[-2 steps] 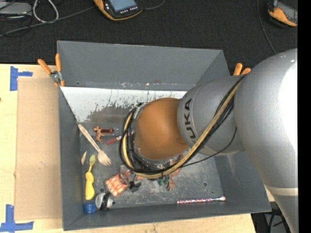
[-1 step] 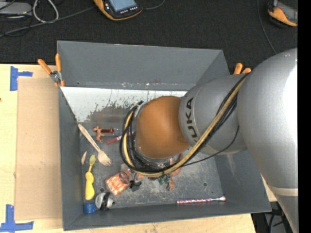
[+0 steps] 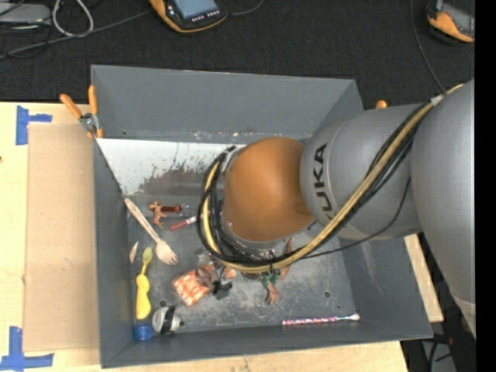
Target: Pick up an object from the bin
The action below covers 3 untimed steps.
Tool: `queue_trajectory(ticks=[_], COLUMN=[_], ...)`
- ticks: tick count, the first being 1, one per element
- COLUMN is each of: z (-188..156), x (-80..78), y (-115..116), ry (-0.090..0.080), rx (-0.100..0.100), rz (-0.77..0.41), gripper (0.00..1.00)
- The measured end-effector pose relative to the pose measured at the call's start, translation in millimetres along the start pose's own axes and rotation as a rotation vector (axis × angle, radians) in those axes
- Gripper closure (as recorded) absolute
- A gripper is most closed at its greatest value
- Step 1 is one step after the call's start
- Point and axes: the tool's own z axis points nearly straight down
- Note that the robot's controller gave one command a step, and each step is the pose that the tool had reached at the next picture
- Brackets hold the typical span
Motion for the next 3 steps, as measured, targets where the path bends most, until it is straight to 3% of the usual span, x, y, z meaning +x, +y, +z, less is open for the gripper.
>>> queue_trajectory(ticks=[1,3], z=[-34,-65], x=[-2.4,-1.2], y=[1,1], ry=[-0.011,-0.006], rx=[0.001,0.000], rz=[-0.001,0.002], gripper=[1.00,1.00])
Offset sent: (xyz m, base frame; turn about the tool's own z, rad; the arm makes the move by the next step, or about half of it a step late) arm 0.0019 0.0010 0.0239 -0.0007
